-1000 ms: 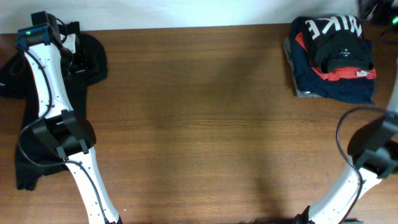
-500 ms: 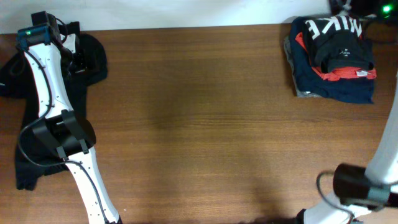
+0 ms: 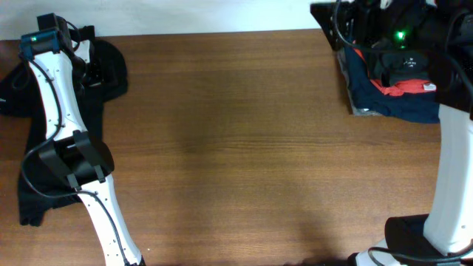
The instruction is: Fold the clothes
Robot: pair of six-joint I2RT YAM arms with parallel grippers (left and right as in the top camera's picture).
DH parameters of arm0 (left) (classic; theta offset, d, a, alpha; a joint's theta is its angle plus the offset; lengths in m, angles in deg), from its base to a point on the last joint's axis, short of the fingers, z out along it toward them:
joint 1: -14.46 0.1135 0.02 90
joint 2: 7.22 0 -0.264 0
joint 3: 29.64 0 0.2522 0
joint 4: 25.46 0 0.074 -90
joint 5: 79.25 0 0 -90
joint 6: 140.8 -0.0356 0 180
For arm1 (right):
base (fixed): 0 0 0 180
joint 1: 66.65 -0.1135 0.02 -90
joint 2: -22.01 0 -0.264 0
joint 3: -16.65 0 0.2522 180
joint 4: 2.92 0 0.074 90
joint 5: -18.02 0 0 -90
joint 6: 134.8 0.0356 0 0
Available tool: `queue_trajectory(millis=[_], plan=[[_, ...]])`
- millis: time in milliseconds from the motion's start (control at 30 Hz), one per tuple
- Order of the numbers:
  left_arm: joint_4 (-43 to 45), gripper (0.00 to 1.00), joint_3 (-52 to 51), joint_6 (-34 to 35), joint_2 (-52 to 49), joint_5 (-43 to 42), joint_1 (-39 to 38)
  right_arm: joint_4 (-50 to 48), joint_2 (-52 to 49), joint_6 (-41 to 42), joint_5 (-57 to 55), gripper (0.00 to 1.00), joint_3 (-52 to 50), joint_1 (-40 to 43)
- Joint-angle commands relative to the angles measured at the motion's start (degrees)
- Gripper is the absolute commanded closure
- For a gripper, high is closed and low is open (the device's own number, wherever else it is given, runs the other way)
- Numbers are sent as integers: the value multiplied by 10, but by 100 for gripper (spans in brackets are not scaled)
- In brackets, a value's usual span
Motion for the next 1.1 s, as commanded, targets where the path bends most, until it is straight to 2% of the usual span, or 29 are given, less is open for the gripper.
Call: queue_trajectory(millis=[0,133,267,300,367,567,600,700,867,1067], plan=[[1,1,1,6,-5,-2,2,39,-4,-10,-101,1,0,1],[1,1,1,6,-5,-2,2,49,19,-10,-139,1,-39,4],[1,1,1,6,-5,-2,2,-36,96,-51,-138,1,-168,7],[1,1,1,6,-5,-2,2,-99,151,-91,-139,1,-261,8],[1,1,1,6,-5,-2,2,-160,212,-116,-138,1,-361,11],[1,1,1,6,-5,-2,2,-281,397,-117,-134,1,-648,54],[1,1,1,6,-5,-2,2,-322,458,-115,-134,1,-740,69],[1,1,1,6,-5,-2,2,-397,557,-87,-134,1,-875,90],[1,1,1,6,-5,-2,2,-497,712,-53,-136,1,-1068,101],[1,1,1,6,-5,-2,2,-638,870,32,-142,1,-1297,100]])
